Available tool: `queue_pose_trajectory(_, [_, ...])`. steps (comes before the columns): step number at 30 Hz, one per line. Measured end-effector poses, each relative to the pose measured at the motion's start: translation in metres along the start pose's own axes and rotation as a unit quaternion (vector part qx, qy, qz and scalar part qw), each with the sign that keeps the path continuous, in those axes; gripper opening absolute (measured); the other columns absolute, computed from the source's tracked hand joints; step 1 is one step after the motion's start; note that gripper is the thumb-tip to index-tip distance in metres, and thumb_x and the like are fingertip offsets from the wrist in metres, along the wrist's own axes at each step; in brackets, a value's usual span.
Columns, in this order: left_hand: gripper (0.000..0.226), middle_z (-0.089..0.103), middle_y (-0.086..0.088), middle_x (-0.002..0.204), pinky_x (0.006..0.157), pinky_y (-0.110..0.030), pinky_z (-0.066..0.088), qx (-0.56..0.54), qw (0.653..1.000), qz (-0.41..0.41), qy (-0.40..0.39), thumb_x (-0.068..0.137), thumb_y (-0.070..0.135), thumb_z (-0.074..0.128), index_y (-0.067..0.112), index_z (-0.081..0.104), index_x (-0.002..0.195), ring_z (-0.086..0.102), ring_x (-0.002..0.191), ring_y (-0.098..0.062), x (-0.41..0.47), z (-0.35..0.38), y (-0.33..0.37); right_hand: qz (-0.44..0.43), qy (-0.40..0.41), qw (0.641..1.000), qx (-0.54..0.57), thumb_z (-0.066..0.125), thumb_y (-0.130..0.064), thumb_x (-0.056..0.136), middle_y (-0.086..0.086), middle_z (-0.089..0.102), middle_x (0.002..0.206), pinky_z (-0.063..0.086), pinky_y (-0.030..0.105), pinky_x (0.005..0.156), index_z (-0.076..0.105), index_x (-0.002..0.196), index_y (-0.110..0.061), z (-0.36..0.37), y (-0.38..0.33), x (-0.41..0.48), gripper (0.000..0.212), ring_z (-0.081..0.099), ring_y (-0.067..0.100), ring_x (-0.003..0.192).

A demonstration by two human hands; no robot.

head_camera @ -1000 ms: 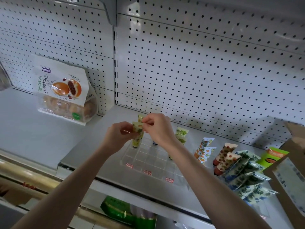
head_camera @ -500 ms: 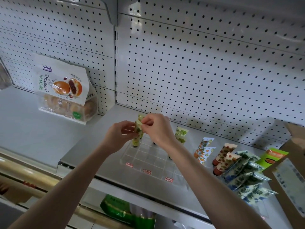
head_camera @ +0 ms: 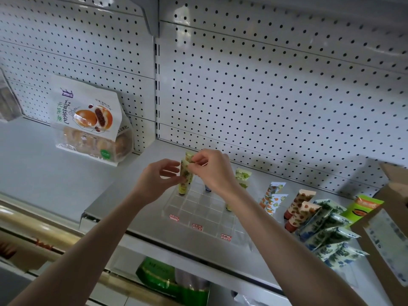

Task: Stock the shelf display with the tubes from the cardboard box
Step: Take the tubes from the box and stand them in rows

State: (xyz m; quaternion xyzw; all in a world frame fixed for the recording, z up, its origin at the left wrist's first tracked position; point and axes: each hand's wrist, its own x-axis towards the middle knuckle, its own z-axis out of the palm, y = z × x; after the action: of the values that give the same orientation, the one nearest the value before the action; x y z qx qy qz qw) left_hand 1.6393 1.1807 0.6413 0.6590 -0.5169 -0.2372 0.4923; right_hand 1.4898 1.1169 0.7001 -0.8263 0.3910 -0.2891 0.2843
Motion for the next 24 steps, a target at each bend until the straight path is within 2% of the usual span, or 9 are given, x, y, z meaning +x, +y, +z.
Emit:
queue_pose_trajectory(3, [0.039, 0.067, 0.002, 0.097, 0.081, -0.026, 0.053, 0.017, 1.0, 0.007, 0.02, 0.075, 0.018, 0.074, 0.012, 0.061, 0.112, 0.064, 0.088, -0.009, -0.002, -0.006, 0.011, 0.008, 0.016, 1.0, 0.015, 0.067, -0.017, 0.084, -0.002, 0.068, 0.08, 0.051, 0.016, 0.067, 0.07, 0.089, -0.011, -0.012, 0.0, -0.001, 0.008, 0.064, 0.007, 0.071])
queue_pose_trajectory(6, [0.035, 0.066, 0.003, 0.099, 0.077, -0.018, 0.049, 0.021, 0.999, 0.018, 0.037, 0.078, 0.021, 0.071, 0.013, 0.06, 0.111, 0.062, 0.09, -0.006, -0.003, -0.01, 0.028, 0.012, 0.03, 0.999, 0.034, 0.065, -0.015, 0.086, -0.008, 0.064, 0.075, 0.047, 0.006, 0.062, 0.069, 0.089, -0.012, -0.028, -0.001, -0.004, 0.006, 0.06, 0.0, 0.067])
queue_pose_trajectory(8, [0.03, 0.066, 0.005, 0.099, 0.08, -0.021, 0.049, 0.01, 0.998, 0.024, 0.054, 0.079, 0.022, 0.071, 0.017, 0.061, 0.108, 0.062, 0.09, -0.006, -0.004, -0.01, 0.041, 0.011, 0.041, 0.998, 0.04, 0.065, -0.015, 0.086, -0.015, 0.061, 0.074, 0.045, 0.003, 0.063, 0.07, 0.091, -0.012, -0.041, 0.0, -0.008, 0.008, 0.058, -0.004, 0.067])
queue_pose_trajectory(11, [0.026, 0.066, 0.008, 0.095, 0.084, -0.025, 0.05, -0.005, 0.997, 0.039, 0.069, 0.079, 0.022, 0.071, 0.021, 0.062, 0.103, 0.063, 0.09, -0.006, -0.005, -0.006, 0.062, 0.01, 0.068, 0.997, 0.045, 0.067, -0.017, 0.085, -0.012, 0.064, 0.075, 0.049, 0.012, 0.07, 0.07, 0.09, -0.011, -0.06, 0.002, -0.015, 0.008, 0.058, -0.002, 0.066])
queue_pose_trajectory(14, [0.027, 0.066, 0.011, 0.092, 0.082, -0.022, 0.051, -0.013, 0.995, 0.068, 0.072, 0.079, 0.024, 0.071, 0.02, 0.064, 0.105, 0.063, 0.089, -0.003, -0.006, 0.008, 0.086, 0.031, 0.091, 0.994, 0.051, 0.067, -0.02, 0.084, -0.006, 0.069, 0.086, 0.049, 0.015, 0.077, 0.071, 0.093, -0.014, -0.083, 0.008, -0.026, 0.01, 0.063, 0.004, 0.078])
queue_pose_trajectory(18, [0.024, 0.066, 0.009, 0.091, 0.07, -0.004, 0.046, -0.037, 0.993, 0.107, 0.033, 0.081, 0.018, 0.07, 0.014, 0.065, 0.104, 0.062, 0.08, 0.006, -0.01, 0.044, 0.118, 0.049, 0.124, 0.99, 0.054, 0.067, -0.021, 0.085, -0.008, 0.068, 0.085, 0.049, 0.018, 0.079, 0.069, 0.09, -0.017, -0.122, 0.025, -0.049, 0.007, 0.063, 0.005, 0.081])
queue_pose_trajectory(21, [0.022, 0.069, 0.005, 0.092, 0.074, -0.006, 0.047, -0.082, 0.989, 0.122, 0.001, 0.079, 0.016, 0.072, 0.014, 0.068, 0.1, 0.063, 0.082, 0.001, -0.015, 0.078, 0.136, 0.06, 0.155, 0.985, 0.05, 0.066, -0.019, 0.085, -0.012, 0.064, 0.076, 0.045, 0.018, 0.07, 0.068, 0.087, -0.018, -0.154, 0.041, -0.069, 0.003, 0.058, 0.002, 0.069])
queue_pose_trajectory(24, [0.02, 0.069, 0.007, 0.091, 0.077, -0.008, 0.047, -0.108, 0.985, 0.127, -0.041, 0.079, 0.017, 0.072, 0.019, 0.067, 0.098, 0.063, 0.084, -0.001, -0.022, 0.116, 0.155, 0.066, 0.176, 0.982, 0.021, 0.065, -0.02, 0.086, -0.014, 0.063, 0.075, 0.046, 0.017, 0.068, 0.068, 0.089, -0.016, -0.188, 0.058, -0.093, 0.006, 0.058, 0.0, 0.068])
